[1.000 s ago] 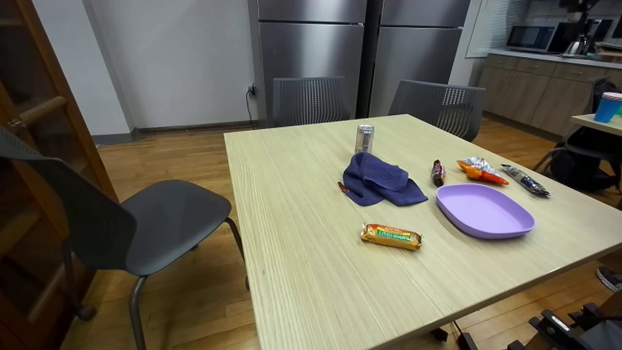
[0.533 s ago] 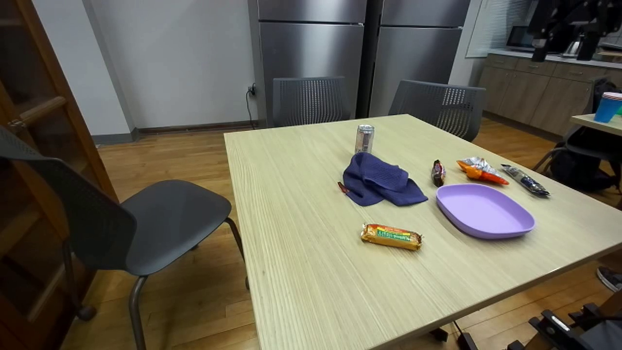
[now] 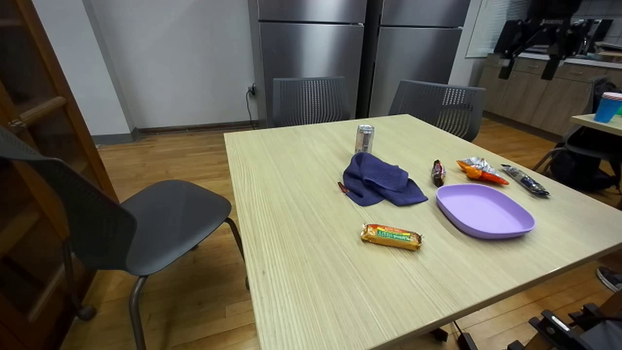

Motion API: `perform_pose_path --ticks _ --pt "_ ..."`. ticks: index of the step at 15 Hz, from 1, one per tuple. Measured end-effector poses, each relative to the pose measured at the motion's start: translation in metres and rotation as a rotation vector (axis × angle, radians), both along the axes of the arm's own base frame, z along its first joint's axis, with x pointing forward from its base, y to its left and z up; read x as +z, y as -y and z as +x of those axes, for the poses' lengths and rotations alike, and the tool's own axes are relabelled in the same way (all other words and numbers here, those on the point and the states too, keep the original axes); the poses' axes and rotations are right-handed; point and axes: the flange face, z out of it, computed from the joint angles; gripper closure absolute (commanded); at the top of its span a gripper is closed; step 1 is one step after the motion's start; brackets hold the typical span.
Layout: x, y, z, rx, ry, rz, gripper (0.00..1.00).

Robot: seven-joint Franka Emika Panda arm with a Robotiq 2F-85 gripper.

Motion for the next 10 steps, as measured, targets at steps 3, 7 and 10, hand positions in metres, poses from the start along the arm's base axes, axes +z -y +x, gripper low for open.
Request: perform_pose_path --ticks 3,7,10 --pt "-0.016 -0.008 0.011 -0.026 0.012 -0.009 0.00" --pt "-0.040 -0.017 0.023 -0.081 0.028 -0.022 0.00" --pt "-0.062 -0.022 0.029 -0.131 0.028 -0.029 0.00"
